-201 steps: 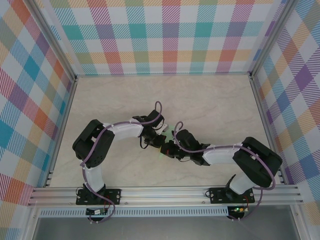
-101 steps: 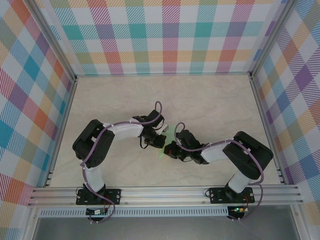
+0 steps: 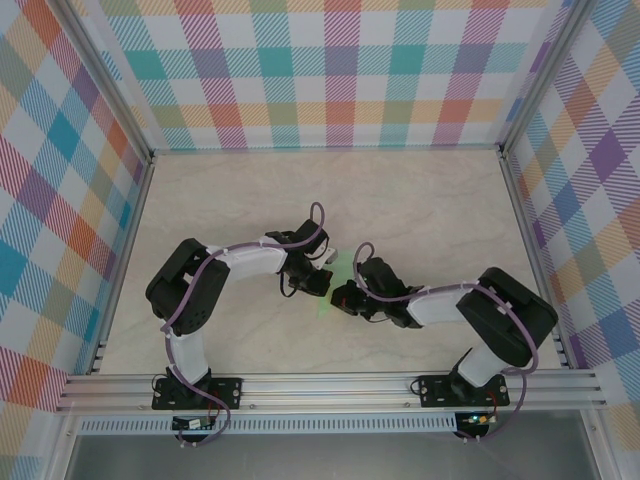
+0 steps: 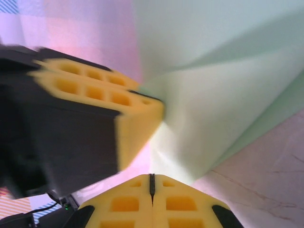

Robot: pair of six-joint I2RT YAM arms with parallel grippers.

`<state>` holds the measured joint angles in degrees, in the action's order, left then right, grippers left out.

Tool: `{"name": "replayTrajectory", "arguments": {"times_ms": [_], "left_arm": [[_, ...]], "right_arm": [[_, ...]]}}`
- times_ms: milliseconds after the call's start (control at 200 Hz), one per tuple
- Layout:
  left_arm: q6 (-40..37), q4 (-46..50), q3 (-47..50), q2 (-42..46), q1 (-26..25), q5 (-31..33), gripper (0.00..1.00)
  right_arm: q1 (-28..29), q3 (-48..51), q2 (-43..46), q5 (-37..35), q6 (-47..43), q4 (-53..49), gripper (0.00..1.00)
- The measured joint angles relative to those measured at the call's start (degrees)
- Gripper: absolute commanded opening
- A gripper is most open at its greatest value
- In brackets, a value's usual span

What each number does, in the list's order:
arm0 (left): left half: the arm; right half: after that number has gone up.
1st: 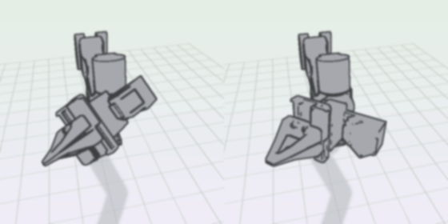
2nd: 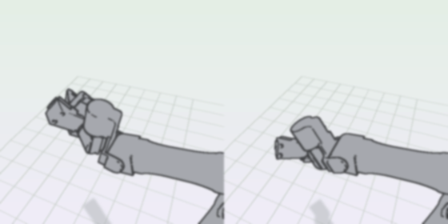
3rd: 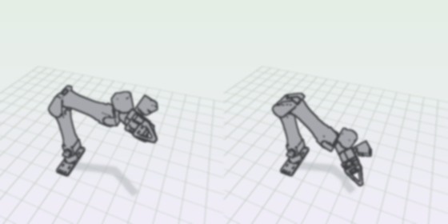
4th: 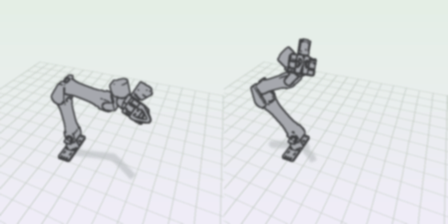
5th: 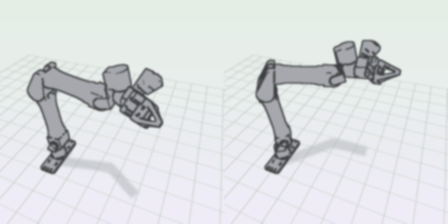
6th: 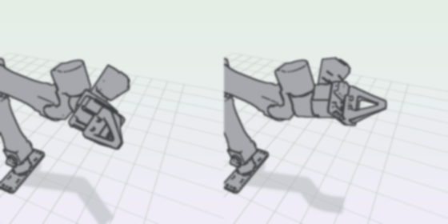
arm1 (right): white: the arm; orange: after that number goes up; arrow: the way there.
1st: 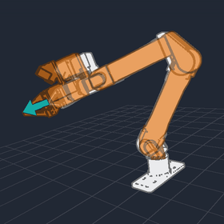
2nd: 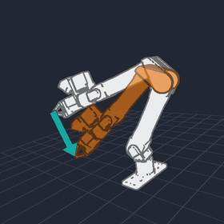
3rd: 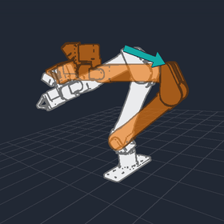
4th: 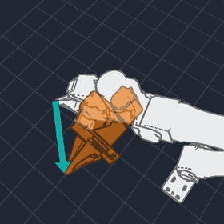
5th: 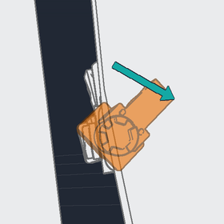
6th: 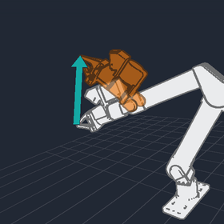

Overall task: Fold a paper plane with a square sheet of paper (pick it up from the middle)
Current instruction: Third fold the triangle at the center of the table.

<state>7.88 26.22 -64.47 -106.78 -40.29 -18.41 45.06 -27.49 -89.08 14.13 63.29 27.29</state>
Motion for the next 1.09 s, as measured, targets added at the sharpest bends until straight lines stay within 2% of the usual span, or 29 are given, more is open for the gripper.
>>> {"name": "replayTrajectory", "arguments": {"times_ms": [250,800,1095], "left_arm": [[0.0,0.3,-0.3,-0.2,0.0,-0.1,0.0],[-0.2,0.4,-0.3,-0.3,0.1,-0.1,0.0],[-0.2,0.4,-0.3,-0.3,0.1,-0.1,0.0]], "right_arm": [[-4.0,-1.2,-1.6,1.4,-1.2,0.1,0.0],[-5.3,-2.1,-6.1,2.1,-2.5,-0.8,0.0],[-6.8,-4.6,0.2,1.6,-4.6,-8.9,0.0]]}}
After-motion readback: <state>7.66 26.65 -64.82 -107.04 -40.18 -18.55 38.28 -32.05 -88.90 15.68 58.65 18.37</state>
